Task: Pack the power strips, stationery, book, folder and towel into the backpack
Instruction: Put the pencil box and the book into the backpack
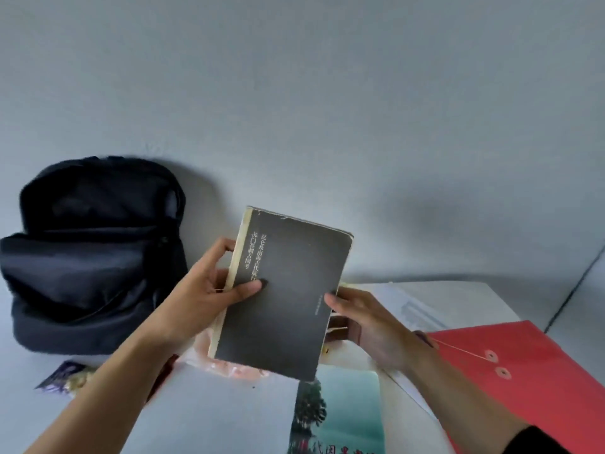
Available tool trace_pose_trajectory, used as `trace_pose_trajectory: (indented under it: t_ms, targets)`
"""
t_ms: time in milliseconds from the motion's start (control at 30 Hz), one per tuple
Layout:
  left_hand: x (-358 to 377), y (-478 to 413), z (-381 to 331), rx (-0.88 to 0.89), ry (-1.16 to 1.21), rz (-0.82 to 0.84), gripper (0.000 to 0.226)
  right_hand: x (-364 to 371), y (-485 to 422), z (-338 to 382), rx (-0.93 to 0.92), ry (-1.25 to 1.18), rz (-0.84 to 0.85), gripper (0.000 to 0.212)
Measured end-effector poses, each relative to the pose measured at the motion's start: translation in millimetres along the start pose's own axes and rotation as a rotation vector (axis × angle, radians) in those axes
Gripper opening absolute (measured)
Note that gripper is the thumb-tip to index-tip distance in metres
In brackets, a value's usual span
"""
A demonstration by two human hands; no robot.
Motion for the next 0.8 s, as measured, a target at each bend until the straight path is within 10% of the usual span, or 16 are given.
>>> trace_pose_trajectory:
  t_ms: [333, 567, 800]
  targets:
    - [-171, 8, -43, 0.037, -0.101, -0.193, 0.033, 136, -126, 73, -0.268, 0.281, -0.146, 0.023]
    - [-311, -27, 2, -0.220, -1.127, 0.005, 0.110, 209, -212, 150, -0.503, 0.258, -0.315, 0.022]
    - [-328, -56, 39, -0.264, -1.401, 0.160, 0.096, 253, -284, 128, -0.419, 0.224, -0.416, 0.022]
Point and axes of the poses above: each hand's wrist, its own y-axis away from the middle knuckle, its own x-axis out of the palm, z = x × y, the point moved 10 cm from there along -y, towards the middle knuckle, and after that the axes turned 7 degrees about y, right-handed, at the moved point
